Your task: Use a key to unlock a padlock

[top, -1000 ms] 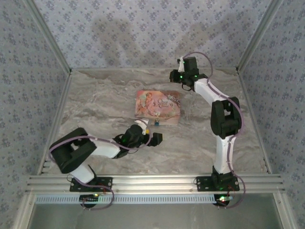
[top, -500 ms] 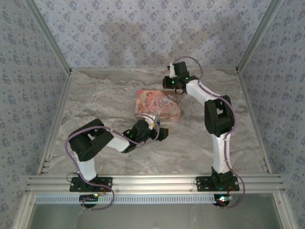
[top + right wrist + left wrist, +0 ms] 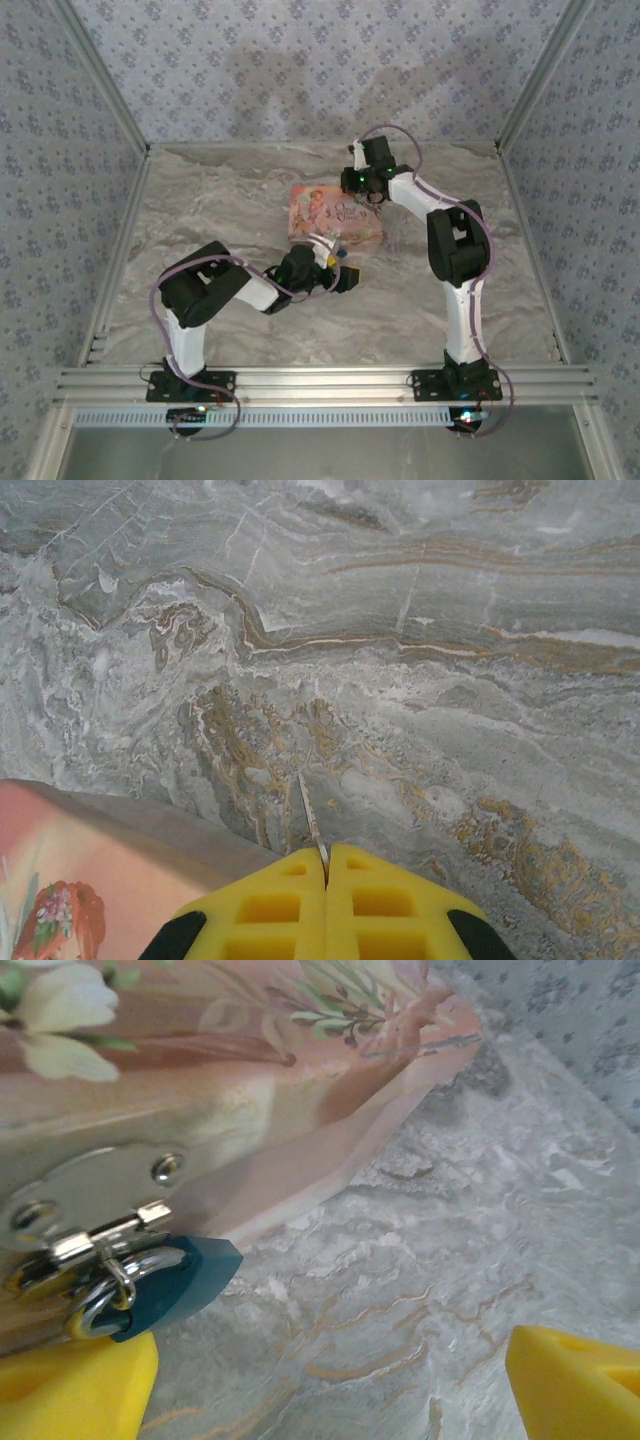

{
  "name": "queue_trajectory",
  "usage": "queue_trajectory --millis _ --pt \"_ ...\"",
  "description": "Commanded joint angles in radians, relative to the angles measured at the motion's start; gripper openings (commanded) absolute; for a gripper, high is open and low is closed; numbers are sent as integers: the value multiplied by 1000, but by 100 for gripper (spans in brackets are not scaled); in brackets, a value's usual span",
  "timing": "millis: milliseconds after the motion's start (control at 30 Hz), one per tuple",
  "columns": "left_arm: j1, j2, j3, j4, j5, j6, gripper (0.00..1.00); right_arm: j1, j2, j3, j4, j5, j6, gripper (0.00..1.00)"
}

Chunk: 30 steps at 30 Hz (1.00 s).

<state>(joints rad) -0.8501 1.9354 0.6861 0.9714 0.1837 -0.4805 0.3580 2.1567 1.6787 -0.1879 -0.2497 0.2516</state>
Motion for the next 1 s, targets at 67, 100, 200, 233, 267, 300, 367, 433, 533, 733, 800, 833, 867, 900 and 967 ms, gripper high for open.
queue_trajectory --millis 67,100,200,233,267,300,367,433,533,733,800,833,867,900,967 --pt "48 52 -23 297 127 -100 88 13 -17 -71 -29 -2 -8 0" --pt "53 61 -34 336 132 -117 88 13 -21 -80 -22 -2 -7 0" --pt "64 81 -57 397 127 -159 82 15 -28 -96 -16 0 -8 0" --pt "66 86 -62 412 126 -168 82 16 -29 -98 -15 1 -8 0" --pt "66 93 -71 433 120 -175 81 15 -30 -103 -12 1 -9 0" --pt "67 94 -77 435 116 -182 81 15 -31 -106 -12 0 -10 0" --pt "67 94 -82 435 121 -181 80 15 -35 -113 -10 1 -13 0" --pt "67 88 -86 435 122 -181 80 15 -40 -121 -5 1 -12 0" --pt "67 83 -86 435 113 -177 82 15 -46 -131 2 1 -12 0" --pt "61 74 -76 386 40 -183 83 19 -55 -134 2 5 -12 0" --pt "50 57 -95 364 -22 -175 84 19 -59 -134 0 11 -15 0" --pt "45 45 -107 350 -56 -168 85 21 -60 -133 -3 13 -18 0" --pt "39 36 -116 330 -84 -159 86 19 -60 -132 -6 15 -18 0" --pt "33 22 -125 299 -116 -153 87 19 -60 -131 -7 15 -20 0" --pt "22 0 -144 265 -173 -139 87 19 -61 -129 -9 14 -21 0"
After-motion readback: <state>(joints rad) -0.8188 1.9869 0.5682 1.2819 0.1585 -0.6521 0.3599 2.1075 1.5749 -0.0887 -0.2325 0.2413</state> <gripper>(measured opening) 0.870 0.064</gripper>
